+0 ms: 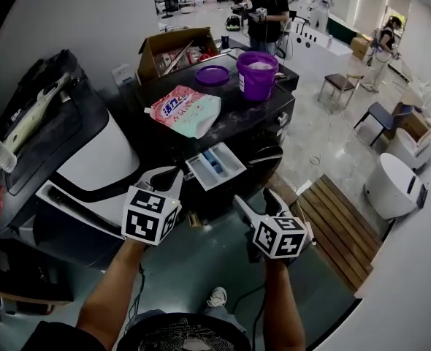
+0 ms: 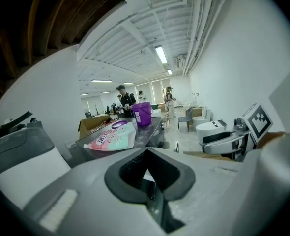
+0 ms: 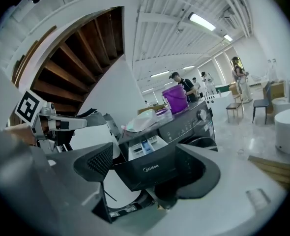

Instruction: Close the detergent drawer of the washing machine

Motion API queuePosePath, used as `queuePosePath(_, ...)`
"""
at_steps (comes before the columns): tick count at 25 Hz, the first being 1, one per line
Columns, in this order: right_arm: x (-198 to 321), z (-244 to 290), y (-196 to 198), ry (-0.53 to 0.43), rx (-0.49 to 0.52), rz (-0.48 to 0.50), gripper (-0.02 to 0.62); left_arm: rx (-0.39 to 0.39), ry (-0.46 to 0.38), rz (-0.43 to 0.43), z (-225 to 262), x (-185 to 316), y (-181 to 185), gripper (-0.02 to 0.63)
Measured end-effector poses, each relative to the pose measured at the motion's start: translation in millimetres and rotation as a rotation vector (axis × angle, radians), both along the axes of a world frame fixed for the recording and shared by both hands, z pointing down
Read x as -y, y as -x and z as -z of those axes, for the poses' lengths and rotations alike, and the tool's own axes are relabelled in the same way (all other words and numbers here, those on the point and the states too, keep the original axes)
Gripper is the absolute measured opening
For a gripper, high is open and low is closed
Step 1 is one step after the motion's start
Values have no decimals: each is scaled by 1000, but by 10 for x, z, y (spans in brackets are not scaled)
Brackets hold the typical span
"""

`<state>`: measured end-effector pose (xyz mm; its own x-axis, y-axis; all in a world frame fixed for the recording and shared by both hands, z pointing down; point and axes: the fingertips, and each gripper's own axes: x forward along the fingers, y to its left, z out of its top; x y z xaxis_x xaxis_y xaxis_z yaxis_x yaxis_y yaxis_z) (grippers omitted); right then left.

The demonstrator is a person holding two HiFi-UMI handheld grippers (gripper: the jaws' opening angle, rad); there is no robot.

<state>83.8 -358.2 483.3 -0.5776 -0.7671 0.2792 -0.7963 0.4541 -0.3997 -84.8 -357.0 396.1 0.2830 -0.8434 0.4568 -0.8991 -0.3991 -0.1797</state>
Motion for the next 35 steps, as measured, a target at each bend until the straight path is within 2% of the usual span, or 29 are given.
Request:
queuePosePath(15,83,-615,326,114,283,67,403,28,64,12,-318,-5,-38,2)
queuePosePath(23,151,-915,488,155,370,81,397,47,78,-26,-433,80,-106,2)
queuePosePath(35,354,-1181,651,198,522,68,397,64,90,-38,-554,166,45,2)
